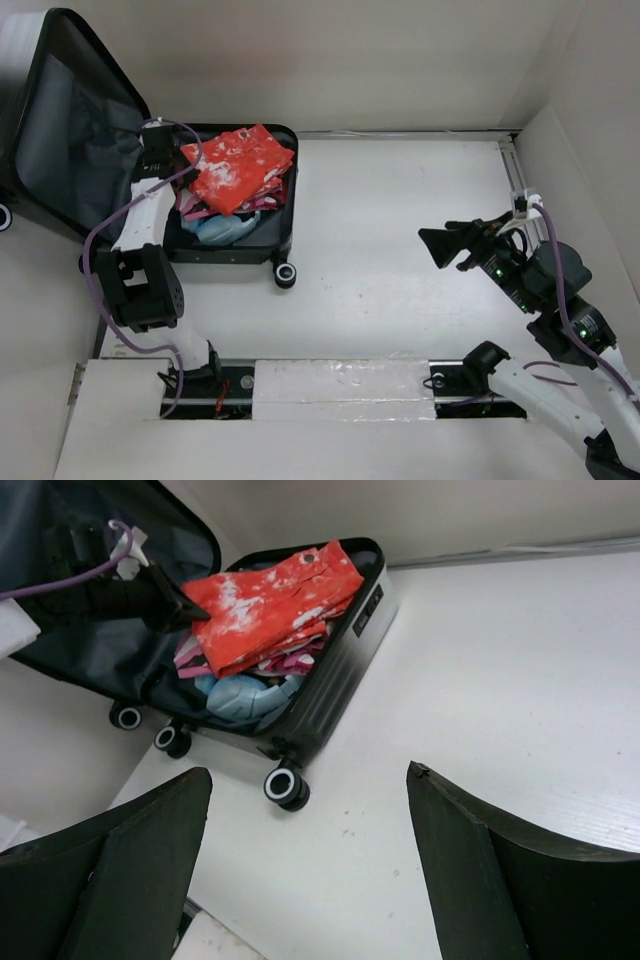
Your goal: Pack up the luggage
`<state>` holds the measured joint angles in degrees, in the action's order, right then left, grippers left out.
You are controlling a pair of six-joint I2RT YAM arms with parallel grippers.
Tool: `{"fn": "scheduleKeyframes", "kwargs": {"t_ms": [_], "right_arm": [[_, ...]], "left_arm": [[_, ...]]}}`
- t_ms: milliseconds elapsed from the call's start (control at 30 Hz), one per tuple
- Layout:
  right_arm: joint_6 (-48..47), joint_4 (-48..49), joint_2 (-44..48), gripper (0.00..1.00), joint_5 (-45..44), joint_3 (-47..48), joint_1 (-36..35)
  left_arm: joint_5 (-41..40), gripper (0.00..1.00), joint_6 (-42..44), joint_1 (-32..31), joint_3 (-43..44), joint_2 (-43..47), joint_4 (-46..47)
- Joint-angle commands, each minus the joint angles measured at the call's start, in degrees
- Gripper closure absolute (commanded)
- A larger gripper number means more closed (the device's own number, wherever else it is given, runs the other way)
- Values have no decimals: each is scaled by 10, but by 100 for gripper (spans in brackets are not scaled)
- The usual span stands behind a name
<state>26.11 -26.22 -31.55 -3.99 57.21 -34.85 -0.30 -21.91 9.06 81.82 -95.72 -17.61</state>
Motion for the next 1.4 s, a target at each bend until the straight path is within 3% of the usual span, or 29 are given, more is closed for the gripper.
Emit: {"fn": "scheduleKeyframes", "kwargs": {"t_ms": [0, 67, 200, 233, 333, 400, 600, 733, 800, 867, 1000, 1133, 1233, 1300, 1367], "right_arm": [[-8, 36, -12, 15, 35, -10, -1], [-3, 44, -12, 15, 54, -26, -1], [3, 73, -35, 15, 91, -64, -1], [3, 73, -46, 16, 98, -70, -1], [3, 86, -59, 16, 110, -83, -14], [3, 104, -59, 16, 110, -91, -28], [3, 152, -65, 18, 151, -119, -34], [-19, 165, -103, 18, 195, -126, -39], [-26, 171, -121, 18, 215, -132, -46], [-33, 176, -121, 18, 226, -132, -52], [-33, 181, -121, 18, 232, -147, -52], [-33, 181, -114, 18, 232, -152, -52], [-33, 181, -109, 18, 232, -158, -57], [-33, 181, -103, 18, 225, -158, -58], [-33, 181, -103, 19, 220, -163, -63]], "left_arm": [[-119, 100, -26, 6, 6, 67, 5], [-153, 100, -41, 6, -3, 84, -1], [-182, 76, -67, 6, -55, 194, 15], [-182, 62, -77, 6, -72, 223, 40], [-208, 34, -77, 0, -115, 326, 70], [-256, 24, -71, 0, -115, 352, 51], [-382, 25, -63, 0, -121, 413, -47], [-520, 27, -58, 5, -169, 464, -67], [-560, 20, -47, 5, -198, 476, -54], [-572, 19, -47, 5, -203, 476, -49], [-635, 19, -95, 5, -137, 383, -145], [-597, 21, -53, 91, -77, 331, -134], [-604, 21, -79, 98, -33, 279, -176], [-572, 21, -91, 140, 17, 243, -206], [-584, 26, -80, 146, 17, 224, -201]]}}
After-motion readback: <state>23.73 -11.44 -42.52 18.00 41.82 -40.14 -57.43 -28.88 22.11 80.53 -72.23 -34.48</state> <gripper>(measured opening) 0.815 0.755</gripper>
